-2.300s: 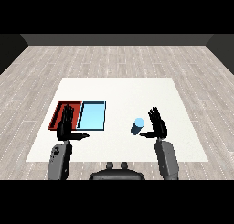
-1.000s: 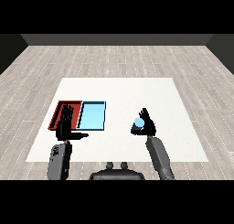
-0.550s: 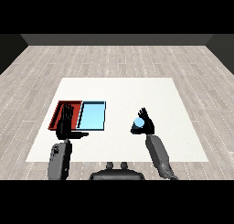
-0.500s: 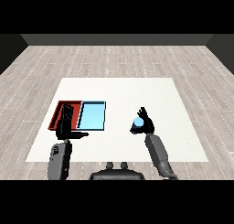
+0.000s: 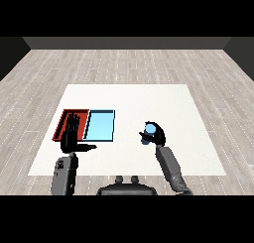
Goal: Pick the blue can and put it in the blue box
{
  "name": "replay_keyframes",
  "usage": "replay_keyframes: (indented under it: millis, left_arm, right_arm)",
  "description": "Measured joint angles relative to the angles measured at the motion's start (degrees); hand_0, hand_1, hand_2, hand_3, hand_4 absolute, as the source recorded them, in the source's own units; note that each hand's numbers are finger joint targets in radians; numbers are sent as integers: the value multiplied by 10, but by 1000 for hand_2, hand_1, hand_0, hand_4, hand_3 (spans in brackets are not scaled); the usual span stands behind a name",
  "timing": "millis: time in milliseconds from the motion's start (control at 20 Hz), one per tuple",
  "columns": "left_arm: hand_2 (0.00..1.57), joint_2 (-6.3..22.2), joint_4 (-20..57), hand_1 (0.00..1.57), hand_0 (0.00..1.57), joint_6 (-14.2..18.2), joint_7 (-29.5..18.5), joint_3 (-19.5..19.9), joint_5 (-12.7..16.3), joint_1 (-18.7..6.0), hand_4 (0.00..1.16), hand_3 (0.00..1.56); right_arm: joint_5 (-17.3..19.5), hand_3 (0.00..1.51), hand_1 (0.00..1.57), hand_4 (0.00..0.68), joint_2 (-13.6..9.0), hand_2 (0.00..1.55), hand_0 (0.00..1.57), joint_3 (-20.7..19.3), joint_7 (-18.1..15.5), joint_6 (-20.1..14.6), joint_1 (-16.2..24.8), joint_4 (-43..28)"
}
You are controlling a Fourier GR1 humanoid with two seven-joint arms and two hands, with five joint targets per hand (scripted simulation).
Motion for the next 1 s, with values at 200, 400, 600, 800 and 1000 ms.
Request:
replay_keyframes:
  millis: [200,400,600,800,1000]
  left_arm:
    - [0,-3,6,0,0,-1,-7,-3,-3,0,0,0]
    - [0,1,23,0,0,3,-8,3,-6,-18,0,0]
    - [0,2,47,0,0,-2,-28,-7,-23,-18,0,0]
    - [0,-5,24,0,0,-7,-6,-34,-31,-5,0,0]
    - [0,-19,28,0,0,-1,22,-63,-46,-14,0,0]
  right_arm:
    - [27,1436,1496,617,0,1480,1496,8,11,-41,-9,5]
    - [38,1414,1488,637,-1,1466,1488,11,15,-56,-12,-1]
    - [54,1400,1426,624,-14,1450,1426,19,56,-65,-15,-51]
    - [76,1399,1432,623,-28,1449,1432,32,96,-76,-16,-115]
    - [97,1398,1440,615,-48,1449,1440,43,124,-76,-14,-175]
